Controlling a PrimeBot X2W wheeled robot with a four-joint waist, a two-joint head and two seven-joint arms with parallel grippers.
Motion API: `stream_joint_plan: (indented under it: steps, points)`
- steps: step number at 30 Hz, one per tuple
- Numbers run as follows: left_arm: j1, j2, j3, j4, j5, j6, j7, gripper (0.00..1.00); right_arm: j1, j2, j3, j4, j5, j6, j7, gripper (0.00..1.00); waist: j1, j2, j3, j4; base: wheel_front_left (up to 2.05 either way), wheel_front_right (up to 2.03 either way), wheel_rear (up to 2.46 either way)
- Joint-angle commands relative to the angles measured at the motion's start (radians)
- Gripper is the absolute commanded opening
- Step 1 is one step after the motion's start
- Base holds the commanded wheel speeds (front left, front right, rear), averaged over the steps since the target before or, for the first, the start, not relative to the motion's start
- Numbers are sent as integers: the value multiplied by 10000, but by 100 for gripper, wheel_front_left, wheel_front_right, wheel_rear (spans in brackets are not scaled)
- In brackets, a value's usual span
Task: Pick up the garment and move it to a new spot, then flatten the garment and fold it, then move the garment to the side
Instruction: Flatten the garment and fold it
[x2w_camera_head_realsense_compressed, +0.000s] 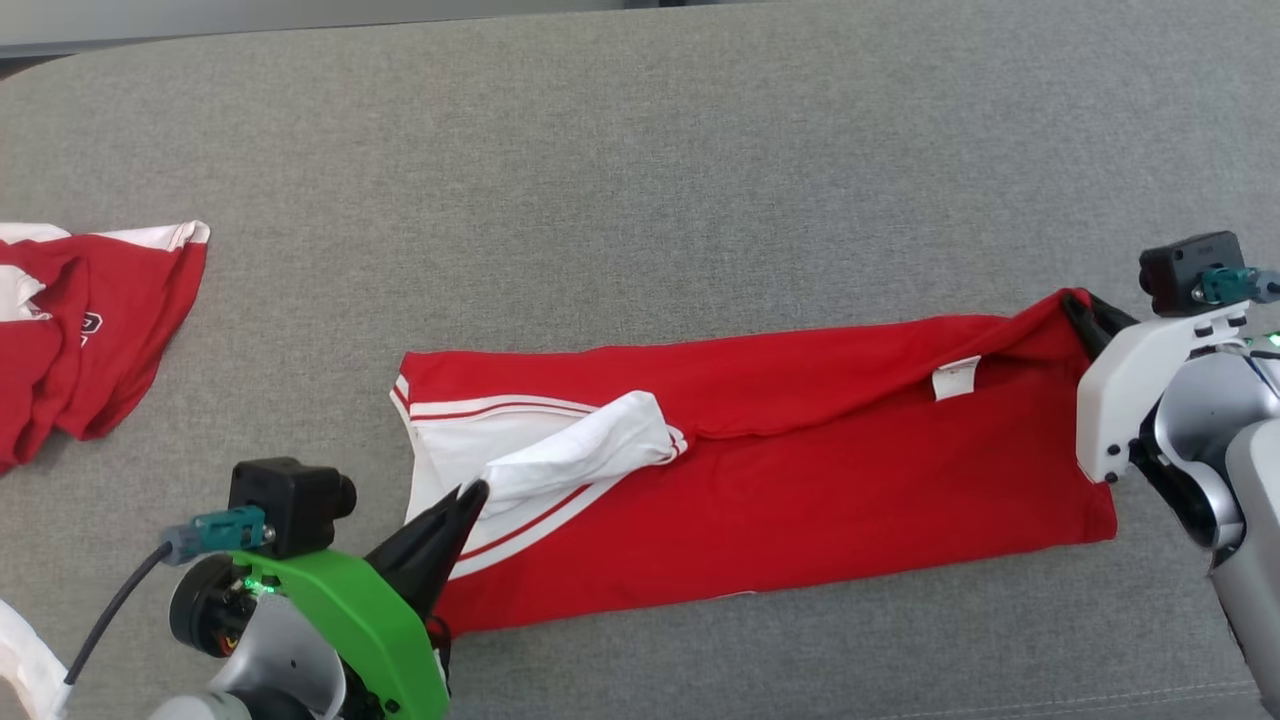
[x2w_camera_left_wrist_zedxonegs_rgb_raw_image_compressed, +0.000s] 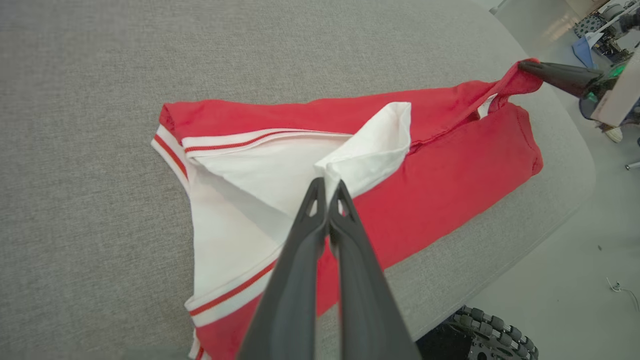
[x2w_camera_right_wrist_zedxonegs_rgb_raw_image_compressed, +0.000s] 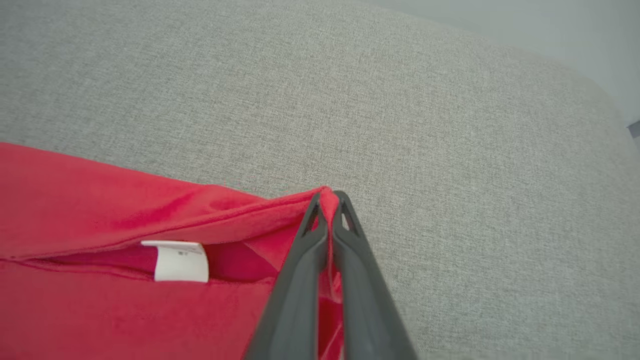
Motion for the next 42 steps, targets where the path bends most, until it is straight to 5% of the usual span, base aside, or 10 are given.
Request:
stream_joint_plan:
  steps: [1, 21, 22, 23, 24, 25, 42]
  points:
    - [181, -85, 1, 120, -86, 15, -121, 0, 253, 30, -101, -166, -38, -18, 57, 0, 0, -1, -8, -36, 0, 0, 0]
    - [779, 329, 124, 735, -181, 144, -68, 0, 1624, -78, -154, -824, 245, -18, 1504, 3, 0, -1, -308, -185, 0, 0, 0]
    - [759, 328, 99, 787, -120, 166, -87, 8, 1646, -79, -187, -831, 269, -18, 1517, 27, 0, -1, -326, -190, 0, 0, 0]
    - [766, 344, 62, 846, -51, 173, -114, 37, 1646, -47, -279, -862, 288, -18, 1417, 82, 0, -1, -354, -205, 0, 0, 0]
    - [775, 350, 44, 864, -10, 170, -156, 93, 1661, -5, -362, -890, 246, -18, 1359, 100, 0, -1, -378, -216, 0, 0, 0]
    - [823, 310, 61, 906, 2, 231, -212, 100, 1720, 38, -451, -917, 166, -18, 1292, 100, 0, -1, -412, -226, 0, 0, 0]
    - [385, -619, 286, 1668, 1512, 841, -2942, 100, 2757, 657, -2088, -2027, 147, -18, 1931, 100, 0, -1, -1285, -132, 0, 0, 0]
